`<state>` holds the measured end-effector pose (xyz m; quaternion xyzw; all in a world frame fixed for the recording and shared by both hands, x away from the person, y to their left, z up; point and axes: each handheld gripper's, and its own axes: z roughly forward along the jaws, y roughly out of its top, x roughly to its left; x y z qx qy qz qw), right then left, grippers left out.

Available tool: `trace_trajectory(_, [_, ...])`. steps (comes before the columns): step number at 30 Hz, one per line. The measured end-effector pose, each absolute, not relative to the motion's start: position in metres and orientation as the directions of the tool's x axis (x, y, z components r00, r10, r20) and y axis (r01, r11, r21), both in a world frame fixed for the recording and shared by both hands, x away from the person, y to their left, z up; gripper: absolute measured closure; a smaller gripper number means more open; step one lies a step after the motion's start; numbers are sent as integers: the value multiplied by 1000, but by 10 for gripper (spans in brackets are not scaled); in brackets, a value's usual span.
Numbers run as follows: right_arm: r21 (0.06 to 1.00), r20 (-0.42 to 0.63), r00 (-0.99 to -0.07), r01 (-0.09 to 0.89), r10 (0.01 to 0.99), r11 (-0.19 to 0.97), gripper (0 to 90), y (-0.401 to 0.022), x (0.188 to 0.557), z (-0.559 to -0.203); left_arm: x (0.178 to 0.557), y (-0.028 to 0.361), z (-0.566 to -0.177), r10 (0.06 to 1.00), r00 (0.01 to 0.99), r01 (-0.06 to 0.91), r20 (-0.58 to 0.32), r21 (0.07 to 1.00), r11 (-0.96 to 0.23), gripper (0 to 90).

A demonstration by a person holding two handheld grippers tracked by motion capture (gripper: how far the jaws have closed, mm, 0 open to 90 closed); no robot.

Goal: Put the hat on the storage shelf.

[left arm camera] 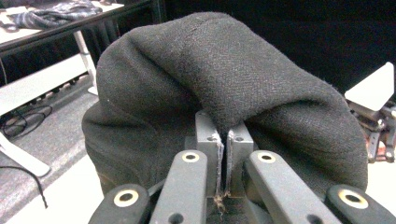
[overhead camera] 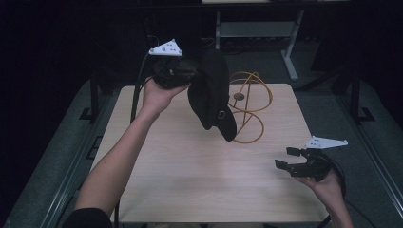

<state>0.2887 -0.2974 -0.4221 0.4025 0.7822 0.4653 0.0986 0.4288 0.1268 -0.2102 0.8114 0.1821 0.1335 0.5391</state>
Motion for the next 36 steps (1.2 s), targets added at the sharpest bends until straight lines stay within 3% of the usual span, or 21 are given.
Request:
trace_trajectory(12, [818,230,-629,538,742,203,195,-308,288,-420,450,86,-172,409,909,103,87,901,-421,876])
trace_trajectory(21, [816,236,-630,541,740,201,200,-308,289,-421,465,45,-179,385,921,134,62,877,-461,875])
trace_trajectory(33, [807,241,-635,551,734,211,201,-305,291,-423,497,-31,-205,365,930,243,-29,795,-556,865])
trace_trajectory(35, [802,240,-636,556,733,220,201,-304,292,-424,503,-38,-214,371,922,309,-111,788,-532,779])
trace_trajectory(36, [799,239,-635,559,735,223,200,-303,293,-424,503,-38,-214,371,922,309,-111,788,-532,745])
